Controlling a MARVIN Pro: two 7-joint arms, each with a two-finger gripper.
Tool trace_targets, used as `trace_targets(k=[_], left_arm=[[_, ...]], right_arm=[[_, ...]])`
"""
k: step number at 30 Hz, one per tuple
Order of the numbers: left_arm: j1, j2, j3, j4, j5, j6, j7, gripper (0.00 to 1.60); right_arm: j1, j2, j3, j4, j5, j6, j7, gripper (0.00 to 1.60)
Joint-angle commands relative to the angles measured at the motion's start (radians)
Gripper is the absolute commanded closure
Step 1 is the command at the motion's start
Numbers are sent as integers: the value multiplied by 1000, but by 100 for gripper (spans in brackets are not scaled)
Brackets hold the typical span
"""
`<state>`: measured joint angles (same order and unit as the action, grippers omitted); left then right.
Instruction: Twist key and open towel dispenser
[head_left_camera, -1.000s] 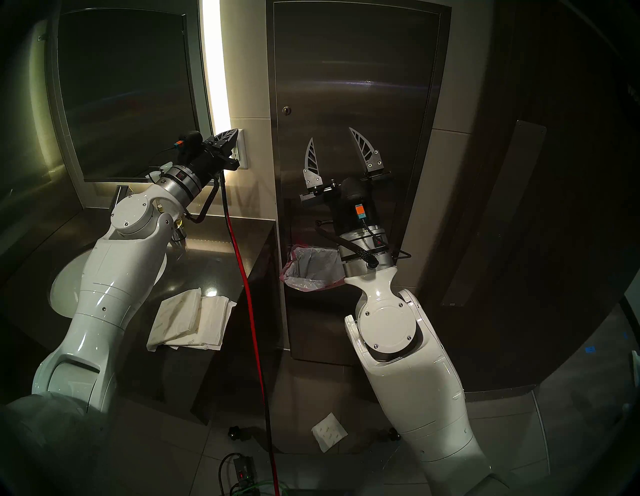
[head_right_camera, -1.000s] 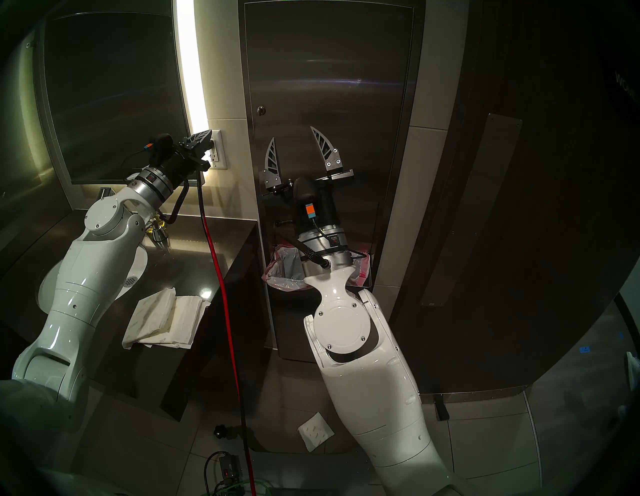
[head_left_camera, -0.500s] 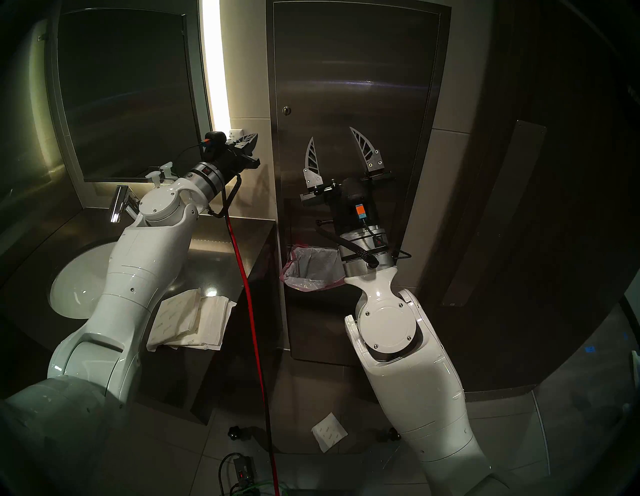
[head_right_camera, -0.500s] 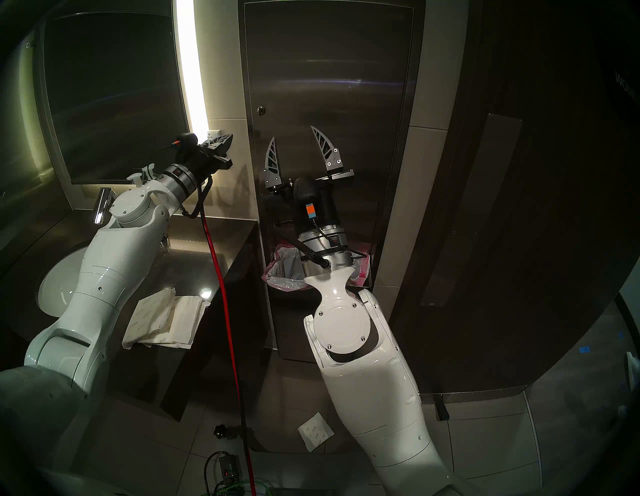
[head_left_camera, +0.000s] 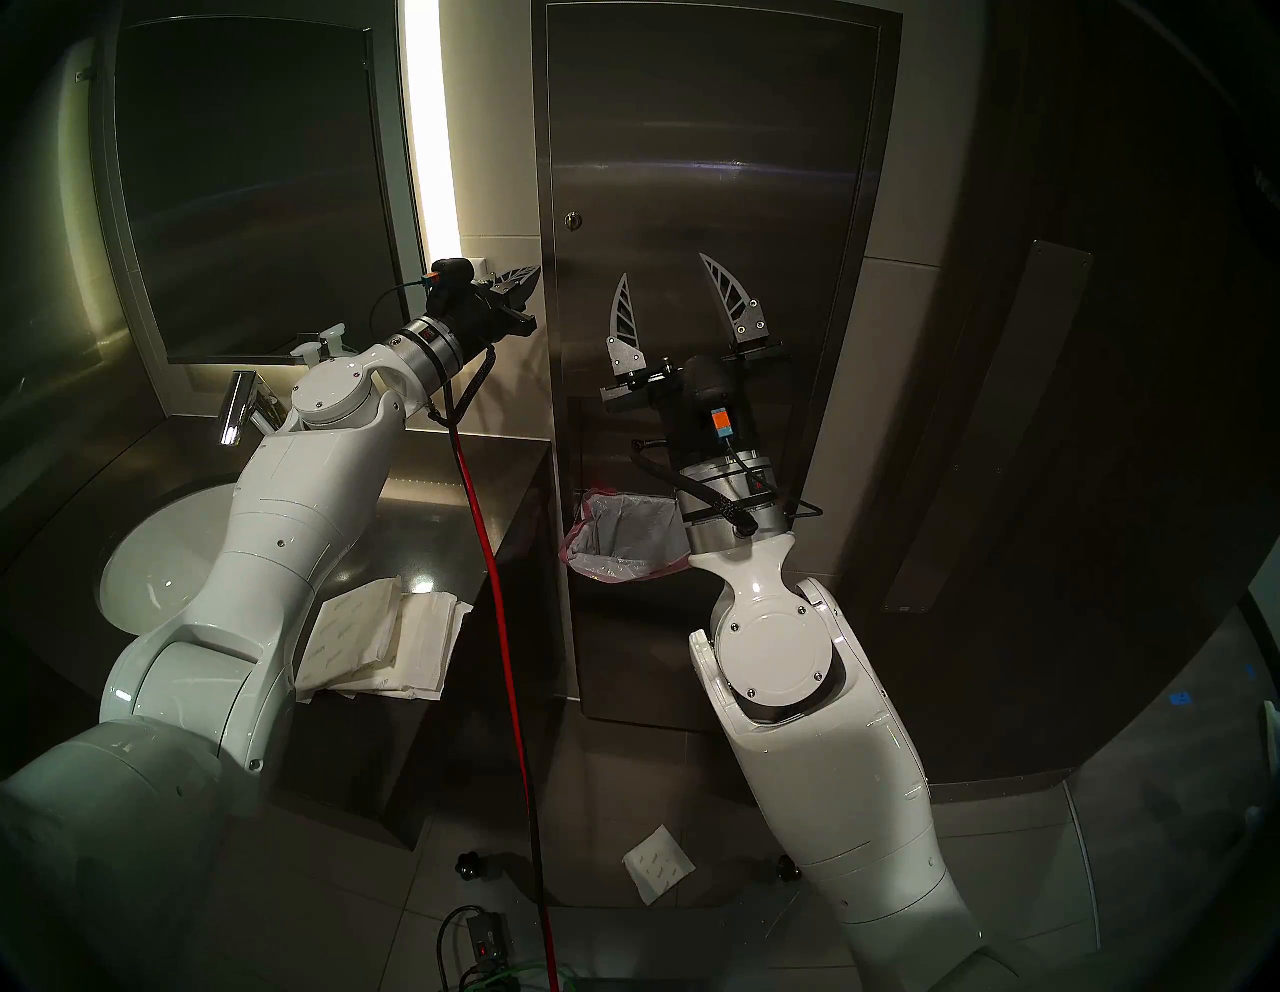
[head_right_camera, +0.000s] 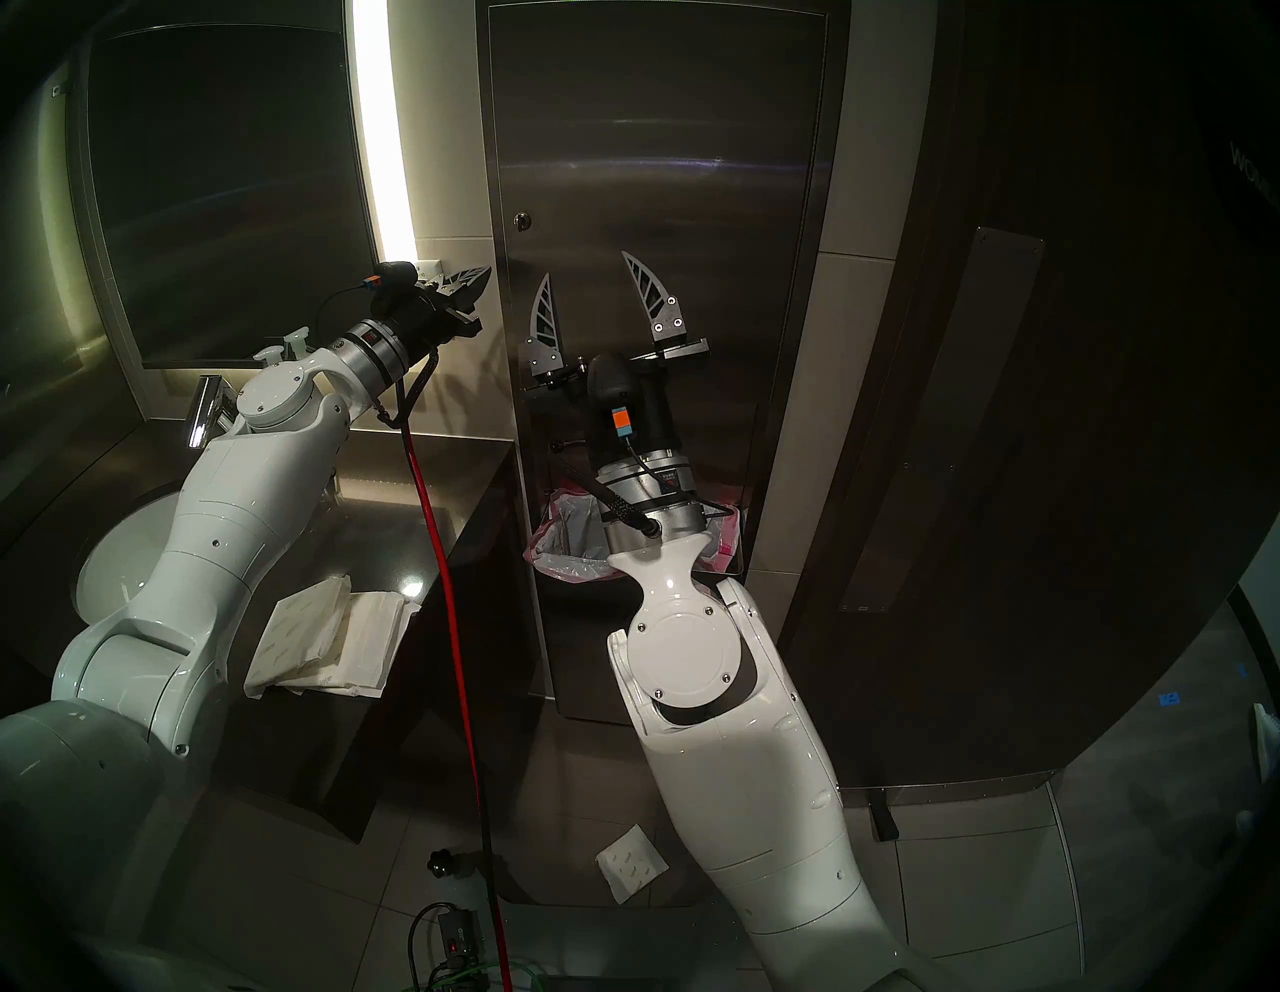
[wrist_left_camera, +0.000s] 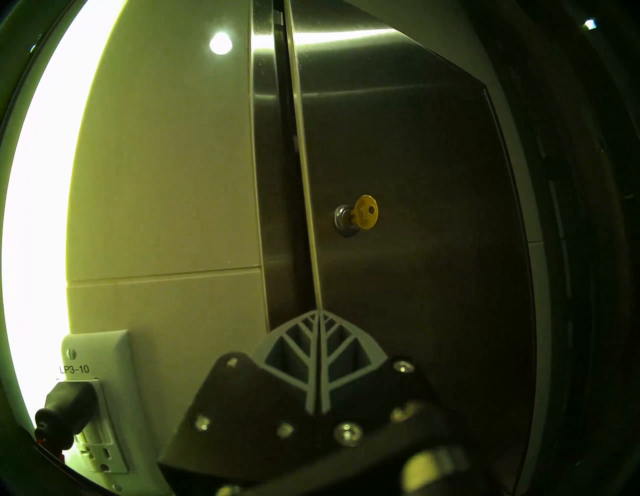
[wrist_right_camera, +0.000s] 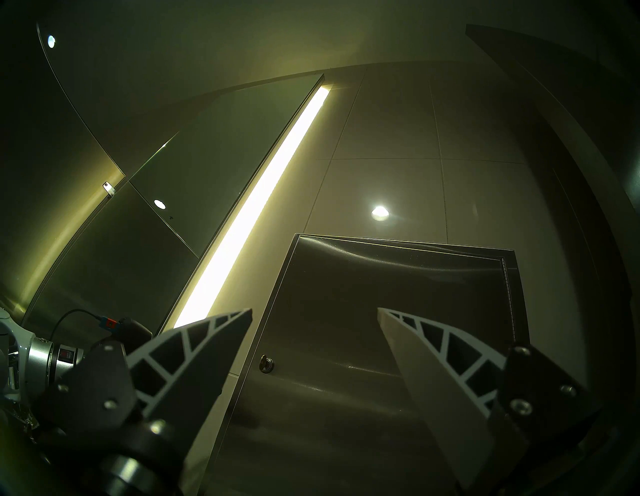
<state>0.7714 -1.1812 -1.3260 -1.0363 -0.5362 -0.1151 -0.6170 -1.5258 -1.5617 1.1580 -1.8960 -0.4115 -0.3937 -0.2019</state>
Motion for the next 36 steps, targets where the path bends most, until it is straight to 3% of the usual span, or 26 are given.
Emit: trace_targets(k=[1, 11, 27, 36], left_arm=[[-71, -6, -7, 19, -20, -29, -59, 160], [-117, -22, -8, 108, -33, -49, -136, 160], [-211, -83, -9, 291, -23, -101, -123, 160], [-266, -107, 20, 374, -14, -120, -167, 160]], right_arm=[[8, -2, 0, -14, -1, 1, 2, 30], [8, -2, 0, -14, -1, 1, 2, 30], [8, -2, 0, -14, -1, 0, 1, 30], [8, -2, 0, -14, -1, 0, 1, 30]])
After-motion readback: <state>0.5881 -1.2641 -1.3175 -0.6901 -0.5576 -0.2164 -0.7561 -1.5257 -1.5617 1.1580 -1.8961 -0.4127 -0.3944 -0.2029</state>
